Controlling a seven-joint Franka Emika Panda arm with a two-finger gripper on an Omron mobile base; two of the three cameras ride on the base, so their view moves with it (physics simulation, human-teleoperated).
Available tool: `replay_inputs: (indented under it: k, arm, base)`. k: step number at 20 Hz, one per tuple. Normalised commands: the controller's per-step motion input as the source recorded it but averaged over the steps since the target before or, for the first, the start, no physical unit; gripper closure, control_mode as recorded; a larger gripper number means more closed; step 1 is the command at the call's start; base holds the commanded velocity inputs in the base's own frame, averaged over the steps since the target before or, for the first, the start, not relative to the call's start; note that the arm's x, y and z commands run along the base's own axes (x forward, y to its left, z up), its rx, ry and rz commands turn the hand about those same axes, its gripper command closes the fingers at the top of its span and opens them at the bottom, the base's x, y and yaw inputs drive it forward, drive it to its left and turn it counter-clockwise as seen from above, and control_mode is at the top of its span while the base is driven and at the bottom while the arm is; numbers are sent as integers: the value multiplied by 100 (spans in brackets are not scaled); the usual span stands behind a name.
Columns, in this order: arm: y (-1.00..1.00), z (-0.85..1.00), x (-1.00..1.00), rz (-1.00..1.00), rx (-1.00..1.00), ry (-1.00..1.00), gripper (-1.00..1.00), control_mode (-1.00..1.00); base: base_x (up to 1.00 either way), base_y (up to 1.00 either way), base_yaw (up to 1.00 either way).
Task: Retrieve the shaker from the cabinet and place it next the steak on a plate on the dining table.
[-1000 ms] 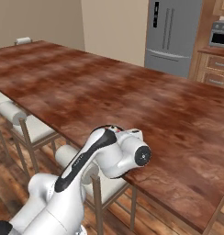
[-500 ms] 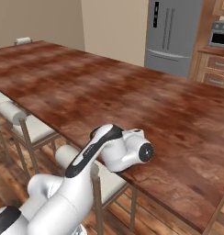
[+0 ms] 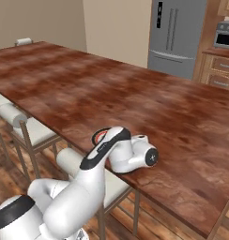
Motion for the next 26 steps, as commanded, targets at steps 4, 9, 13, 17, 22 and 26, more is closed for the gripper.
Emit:
replay_inputs:
  k: [4,9,13,17,22,26]
  arm:
    - [-18,-33,25,6,0,0,100,-100]
    - [-14,-27,27,5,0,0,100,-100]
    - [-17,-29,26,6,0,0,100,-100]
    - [-19,-34,25,6,0,0,100,-100]
    - [-11,-37,29,5,0,0,100,-100]
    - [-5,-40,29,5,0,0,100,-100]
  base:
    - [0,0,0]
    - [0,0,0]
    - [0,0,0]
    - [0,0,0]
    - [0,0,0]
    - [0,0,0]
